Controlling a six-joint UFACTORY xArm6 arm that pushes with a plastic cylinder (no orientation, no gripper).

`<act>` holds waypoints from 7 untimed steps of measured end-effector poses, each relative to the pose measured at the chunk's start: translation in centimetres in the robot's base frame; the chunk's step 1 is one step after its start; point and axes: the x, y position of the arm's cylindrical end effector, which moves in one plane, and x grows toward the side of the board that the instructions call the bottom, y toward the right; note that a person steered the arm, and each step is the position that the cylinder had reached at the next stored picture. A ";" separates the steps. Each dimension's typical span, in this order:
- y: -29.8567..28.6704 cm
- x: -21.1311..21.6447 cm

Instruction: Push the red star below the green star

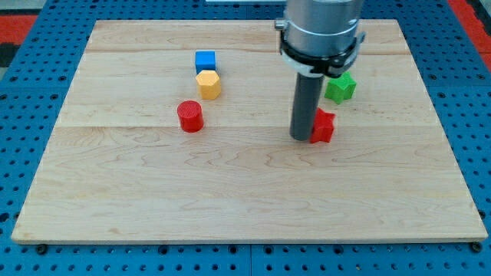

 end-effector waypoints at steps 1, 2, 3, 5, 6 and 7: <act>1.7 -1.2; 1.8 -1.4; -3.9 -0.4; -15.5 4.7; -22.1 2.9; -25.2 -1.7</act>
